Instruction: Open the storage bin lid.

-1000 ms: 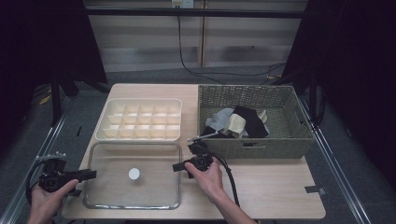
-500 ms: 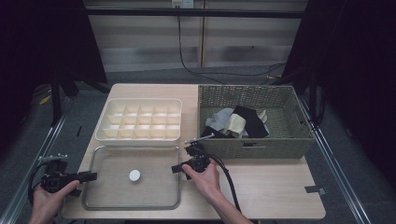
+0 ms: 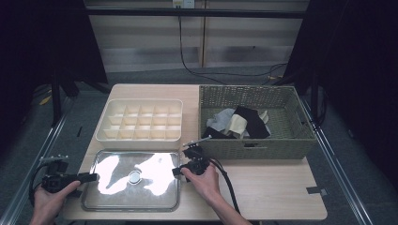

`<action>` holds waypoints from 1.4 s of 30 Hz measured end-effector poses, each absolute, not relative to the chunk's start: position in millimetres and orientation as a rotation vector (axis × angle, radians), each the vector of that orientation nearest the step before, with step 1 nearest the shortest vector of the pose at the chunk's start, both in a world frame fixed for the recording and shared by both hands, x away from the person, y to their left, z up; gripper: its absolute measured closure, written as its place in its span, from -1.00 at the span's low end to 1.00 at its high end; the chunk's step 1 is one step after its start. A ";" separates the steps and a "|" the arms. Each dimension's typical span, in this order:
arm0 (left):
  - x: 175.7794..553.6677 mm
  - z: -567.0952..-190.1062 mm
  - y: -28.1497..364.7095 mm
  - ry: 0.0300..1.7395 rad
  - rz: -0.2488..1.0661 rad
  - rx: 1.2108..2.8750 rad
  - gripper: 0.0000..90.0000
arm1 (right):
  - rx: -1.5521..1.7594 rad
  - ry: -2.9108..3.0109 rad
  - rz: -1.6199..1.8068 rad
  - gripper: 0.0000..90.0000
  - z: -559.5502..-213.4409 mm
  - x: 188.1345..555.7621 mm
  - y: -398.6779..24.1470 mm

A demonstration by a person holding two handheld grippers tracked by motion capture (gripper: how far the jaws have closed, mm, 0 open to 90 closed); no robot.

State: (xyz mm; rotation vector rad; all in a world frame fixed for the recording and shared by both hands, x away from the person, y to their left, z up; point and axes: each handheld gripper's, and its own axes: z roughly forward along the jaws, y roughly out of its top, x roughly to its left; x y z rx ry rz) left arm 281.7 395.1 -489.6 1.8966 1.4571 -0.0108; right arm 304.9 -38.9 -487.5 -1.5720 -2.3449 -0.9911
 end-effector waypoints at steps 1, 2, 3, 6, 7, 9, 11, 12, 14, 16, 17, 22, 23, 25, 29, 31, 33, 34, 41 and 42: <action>281.5 -489.8 395.6 1.454 -0.013 1.896 0.36 | -1.563 -2.357 -0.997 0.25 -487.7 305.0 -38.9; 281.3 -489.7 395.6 1.454 -0.014 1.895 0.37 | -1.566 -2.352 -1.000 0.23 -487.6 305.0 -39.1; 280.7 -489.8 394.9 1.457 -0.004 1.892 0.37 | -1.581 -2.348 -0.988 0.23 -486.9 304.8 -39.1; 280.8 -489.5 394.5 1.454 -0.003 1.900 0.37 | -1.596 -2.347 -0.980 0.18 -485.9 305.2 -40.2; 280.8 -489.6 394.1 1.455 0.003 1.901 0.37 | -1.597 -2.348 -0.979 0.18 -485.8 305.2 -40.1; 280.7 -489.3 393.8 1.452 -0.001 1.904 0.36 | -1.599 -2.352 -0.981 0.16 -485.8 305.1 -40.1; 281.0 -489.1 393.5 1.442 -0.014 1.911 0.35 | -1.605 -2.348 -0.998 0.11 -486.5 305.5 -40.2; 281.0 -489.4 392.2 1.446 -0.009 1.898 0.34 | -1.607 -2.352 -0.998 0.10 -486.3 305.4 -40.1; 281.2 -489.6 391.5 1.436 0.001 1.913 0.31 | -1.609 -2.352 -0.999 0.09 -486.3 305.2 -40.1; 281.6 -489.6 390.9 1.427 -0.001 1.916 0.30 | -1.628 -2.368 -0.993 0.04 -485.2 305.0 -40.4; 281.7 -489.2 390.9 1.426 -0.006 1.917 0.26 | -1.633 -2.374 -0.991 0.04 -484.2 304.8 -40.1; 282.5 -489.7 390.3 1.426 -0.005 1.908 0.20 | -1.613 -2.349 -1.017 0.05 -482.9 305.6 -39.7; 282.7 -489.4 391.0 1.435 0.000 1.900 0.13 | -1.614 -2.351 -1.020 0.04 -482.8 305.6 -39.6; 283.0 -489.2 392.1 1.441 0.007 1.895 0.08 | -1.626 -2.353 -1.017 0.05 -483.0 305.8 -40.3; 283.7 -489.3 392.3 1.437 0.008 1.891 0.03 | -1.607 -2.340 -1.045 0.04 -481.3 305.9 -43.1; 284.3 -488.8 392.5 1.439 0.011 1.894 -0.05 | -1.578 -2.335 -1.070 0.03 -480.0 305.9 -44.2; 285.0 -487.8 392.4 1.435 0.012 1.893 -0.06 | -1.556 -2.350 -1.084 0.01 -478.5 305.7 -45.2; 284.9 -487.1 391.2 1.446 0.018 1.877 -0.09 | -1.552 -2.352 -1.091 0.01 -477.4 305.3 -45.9; 279.7 -478.8 382.7 1.414 0.035 1.860 -0.22 | -1.493 -2.343 -1.170 0.04 -470.4 306.3 -52.4; 278.3 -476.5 379.9 1.410 0.032 1.843 -0.24 | -1.471 -2.337 -1.184 0.03 -470.1 307.1 -53.1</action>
